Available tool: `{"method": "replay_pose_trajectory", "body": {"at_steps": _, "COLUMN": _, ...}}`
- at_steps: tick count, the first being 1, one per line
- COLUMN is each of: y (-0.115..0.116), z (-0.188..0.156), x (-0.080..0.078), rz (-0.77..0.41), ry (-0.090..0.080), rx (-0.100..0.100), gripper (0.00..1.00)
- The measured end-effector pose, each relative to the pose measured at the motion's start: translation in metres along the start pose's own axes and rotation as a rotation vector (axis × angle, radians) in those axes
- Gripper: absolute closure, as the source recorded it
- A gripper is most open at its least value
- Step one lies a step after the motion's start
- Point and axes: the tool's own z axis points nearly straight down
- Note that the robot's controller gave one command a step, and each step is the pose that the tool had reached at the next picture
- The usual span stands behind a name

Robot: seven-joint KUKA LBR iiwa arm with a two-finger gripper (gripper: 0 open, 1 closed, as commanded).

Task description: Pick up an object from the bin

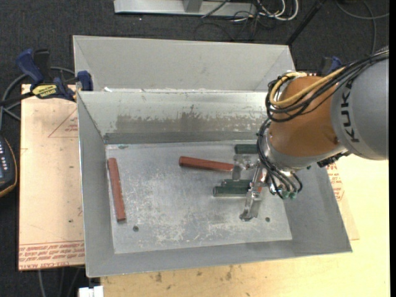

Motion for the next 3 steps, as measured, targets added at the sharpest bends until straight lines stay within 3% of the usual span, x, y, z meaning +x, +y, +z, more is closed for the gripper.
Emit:
{"method": "replay_pose_trajectory", "body": {"at_steps": 1, "y": -0.046, "z": 0.086, "x": -0.051, "rz": -0.012, "ry": -0.015, "rx": 0.001, "gripper": 0.00}}
{"method": "replay_pose_trajectory", "body": {"at_steps": 2, "y": -0.045, "z": 0.079, "x": -0.052, "rz": -0.015, "ry": -0.016, "rx": 0.001, "gripper": 1.00}}
{"method": "replay_pose_trajectory", "body": {"at_steps": 3, "y": -0.058, "z": -0.073, "x": -0.067, "rz": -0.255, "ry": -0.019, "rx": 0.004, "gripper": 1.00}}
